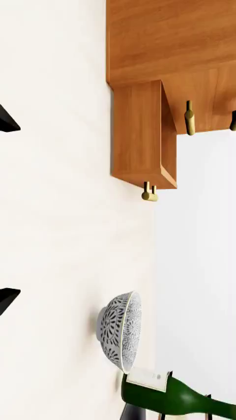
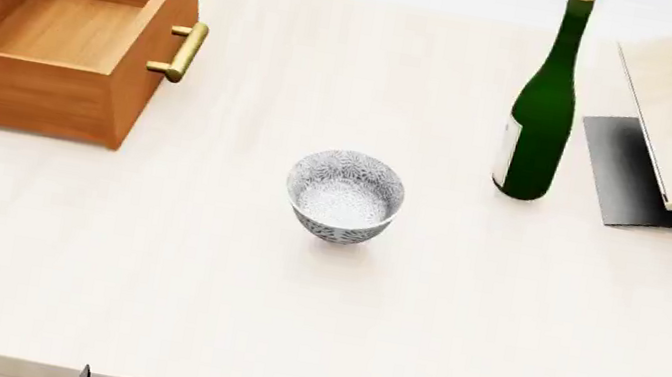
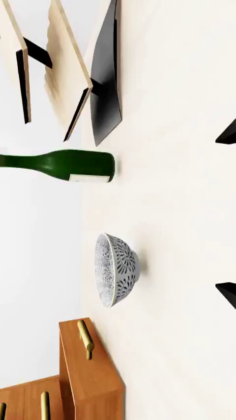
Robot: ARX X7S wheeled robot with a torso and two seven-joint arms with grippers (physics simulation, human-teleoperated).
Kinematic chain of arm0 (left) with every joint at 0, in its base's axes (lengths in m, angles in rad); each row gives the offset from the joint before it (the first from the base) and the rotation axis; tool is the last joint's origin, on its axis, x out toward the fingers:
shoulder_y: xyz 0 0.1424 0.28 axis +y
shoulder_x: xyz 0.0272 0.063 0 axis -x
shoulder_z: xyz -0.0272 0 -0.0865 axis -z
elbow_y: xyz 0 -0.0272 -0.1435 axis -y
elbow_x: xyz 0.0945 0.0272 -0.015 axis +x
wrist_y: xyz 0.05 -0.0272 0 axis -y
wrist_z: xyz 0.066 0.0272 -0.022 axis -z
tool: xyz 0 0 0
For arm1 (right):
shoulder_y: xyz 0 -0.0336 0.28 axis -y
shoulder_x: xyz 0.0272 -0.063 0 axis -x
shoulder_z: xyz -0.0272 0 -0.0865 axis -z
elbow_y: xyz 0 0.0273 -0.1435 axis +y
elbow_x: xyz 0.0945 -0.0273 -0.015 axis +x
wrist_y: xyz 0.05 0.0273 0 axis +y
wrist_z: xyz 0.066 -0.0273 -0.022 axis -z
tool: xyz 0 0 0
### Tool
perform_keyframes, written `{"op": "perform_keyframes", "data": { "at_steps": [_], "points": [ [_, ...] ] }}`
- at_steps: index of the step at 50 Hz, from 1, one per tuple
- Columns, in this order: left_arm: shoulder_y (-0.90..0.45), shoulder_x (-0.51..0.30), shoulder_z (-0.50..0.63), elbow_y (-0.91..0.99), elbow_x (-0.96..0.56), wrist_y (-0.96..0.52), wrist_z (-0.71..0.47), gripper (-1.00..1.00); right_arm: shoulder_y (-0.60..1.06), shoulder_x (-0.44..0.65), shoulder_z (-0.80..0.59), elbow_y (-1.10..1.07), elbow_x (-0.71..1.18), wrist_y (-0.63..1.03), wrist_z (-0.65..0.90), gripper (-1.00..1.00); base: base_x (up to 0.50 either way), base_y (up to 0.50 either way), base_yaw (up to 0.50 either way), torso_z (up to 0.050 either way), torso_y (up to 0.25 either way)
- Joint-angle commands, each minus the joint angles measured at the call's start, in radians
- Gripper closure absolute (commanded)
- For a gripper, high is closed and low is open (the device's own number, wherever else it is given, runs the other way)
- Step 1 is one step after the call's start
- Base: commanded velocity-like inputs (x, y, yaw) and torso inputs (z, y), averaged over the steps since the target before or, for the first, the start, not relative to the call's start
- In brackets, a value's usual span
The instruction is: Put the bowl in the bottom drawer of the cabinet and close it.
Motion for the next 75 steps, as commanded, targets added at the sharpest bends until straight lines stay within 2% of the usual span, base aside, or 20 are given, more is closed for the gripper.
{"op": "perform_keyframes", "data": {
  "at_steps": [1,14,21,26,32,35,40,48,50,63,65,75],
  "points": [
    [0.001,-0.017,0.030,-0.010,-0.002,0.009,-0.015,-1.00,-0.007,0.018,-0.013,-0.007,0.023,-0.005,0.014,-1.00,0.00,0.00,0.00,0.000,0.000],
    [-0.016,-0.038,0.055,-0.029,-0.074,-0.003,-0.052,-1.00,0.004,0.052,-0.057,0.010,0.048,-0.006,0.056,-1.00,0.00,0.00,0.00,0.000,0.000],
    [0.049,-0.076,0.099,0.250,-0.014,-0.167,-0.088,-1.00,0.019,0.061,-0.059,-0.002,0.081,0.042,0.067,-1.00,0.00,0.00,0.00,0.000,0.000],
    [0.161,-0.097,0.104,0.392,0.009,-0.154,-0.114,-1.00,0.043,0.083,-0.056,-0.116,0.117,0.192,0.074,-1.00,0.00,0.00,0.00,0.000,0.000],
    [0.290,-0.107,0.100,0.441,-0.002,-0.076,-0.135,-1.00,0.068,0.123,-0.042,-0.358,0.161,0.432,0.095,-1.00,0.00,0.00,0.00,0.000,0.000],
    [0.329,-0.111,0.099,0.456,-0.009,-0.052,-0.143,-1.00,0.089,0.145,-0.047,-0.435,0.149,0.484,0.108,-1.00,0.00,0.00,0.00,0.000,0.000],
    [0.382,-0.108,0.093,0.417,-0.043,0.031,-0.155,-1.00,0.169,0.166,0.004,-0.632,0.205,0.718,0.137,-1.00,0.00,0.00,0.00,0.000,0.000],
    [0.379,-0.110,0.106,0.318,-0.032,0.094,-0.175,-1.00,0.275,0.186,0.072,-0.799,0.283,0.905,0.150,-1.00,0.00,0.00,0.00,0.000,0.000],
    [0.372,-0.110,0.102,0.324,-0.074,0.064,-0.168,-1.00,0.286,0.190,0.079,-0.817,0.291,0.922,0.151,-1.00,0.00,0.00,0.00,0.000,0.000],
    [0.367,-0.134,0.125,0.305,-0.076,0.100,-0.168,-1.00,0.380,0.183,0.110,-0.866,0.325,1.015,0.188,-1.00,0.00,0.00,0.00,0.000,0.000],
    [0.367,-0.137,0.129,0.303,-0.073,0.103,-0.169,-1.00,0.378,0.205,0.069,-0.865,0.280,0.983,0.211,-1.00,0.00,0.00,0.00,0.000,0.000],
    [0.368,-0.146,0.142,0.302,-0.068,0.106,-0.182,-1.00,0.352,0.195,0.081,-0.876,0.317,0.979,0.194,-1.00,0.00,0.44,0.00,0.000,0.000]
  ]
}}
